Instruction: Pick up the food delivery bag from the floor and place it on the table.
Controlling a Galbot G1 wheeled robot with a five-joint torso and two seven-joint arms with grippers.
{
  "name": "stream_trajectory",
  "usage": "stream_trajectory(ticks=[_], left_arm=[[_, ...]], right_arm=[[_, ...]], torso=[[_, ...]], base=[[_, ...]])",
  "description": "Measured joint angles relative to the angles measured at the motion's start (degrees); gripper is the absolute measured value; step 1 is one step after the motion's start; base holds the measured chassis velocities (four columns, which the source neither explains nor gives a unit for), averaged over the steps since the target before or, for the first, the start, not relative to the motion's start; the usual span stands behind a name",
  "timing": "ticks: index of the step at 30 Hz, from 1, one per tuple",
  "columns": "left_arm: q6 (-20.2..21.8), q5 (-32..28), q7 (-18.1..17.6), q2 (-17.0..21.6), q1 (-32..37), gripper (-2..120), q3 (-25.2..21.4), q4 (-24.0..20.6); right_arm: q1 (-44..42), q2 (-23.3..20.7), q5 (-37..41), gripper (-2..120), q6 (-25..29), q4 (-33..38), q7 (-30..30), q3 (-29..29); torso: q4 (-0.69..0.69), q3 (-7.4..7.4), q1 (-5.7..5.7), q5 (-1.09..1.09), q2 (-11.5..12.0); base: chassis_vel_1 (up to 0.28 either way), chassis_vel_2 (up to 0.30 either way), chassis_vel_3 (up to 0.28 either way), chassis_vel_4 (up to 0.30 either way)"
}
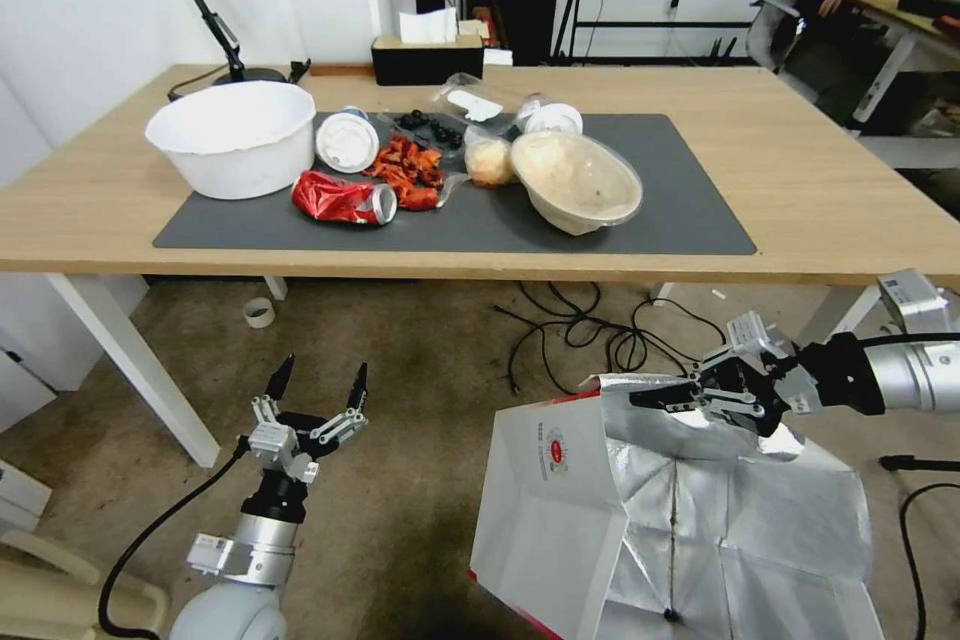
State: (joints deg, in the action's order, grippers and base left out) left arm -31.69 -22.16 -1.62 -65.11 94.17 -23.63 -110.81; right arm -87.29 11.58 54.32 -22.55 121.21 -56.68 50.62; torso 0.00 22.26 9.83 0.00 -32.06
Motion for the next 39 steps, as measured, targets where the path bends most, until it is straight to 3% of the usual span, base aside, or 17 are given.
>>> stream_trajectory(ticks=[39], left_arm=[[0.11,0.47,-0.21,-0.02,0.44,100,-0.20,-0.76]], right_arm=[[-0.23,-0.23,1.13,0,-0.02,0.69,-0.01,0.44]], torso=[[0.00,5.63,3.76,0.00,-9.42]], base=[[0.000,0.000,0.000,0.000]])
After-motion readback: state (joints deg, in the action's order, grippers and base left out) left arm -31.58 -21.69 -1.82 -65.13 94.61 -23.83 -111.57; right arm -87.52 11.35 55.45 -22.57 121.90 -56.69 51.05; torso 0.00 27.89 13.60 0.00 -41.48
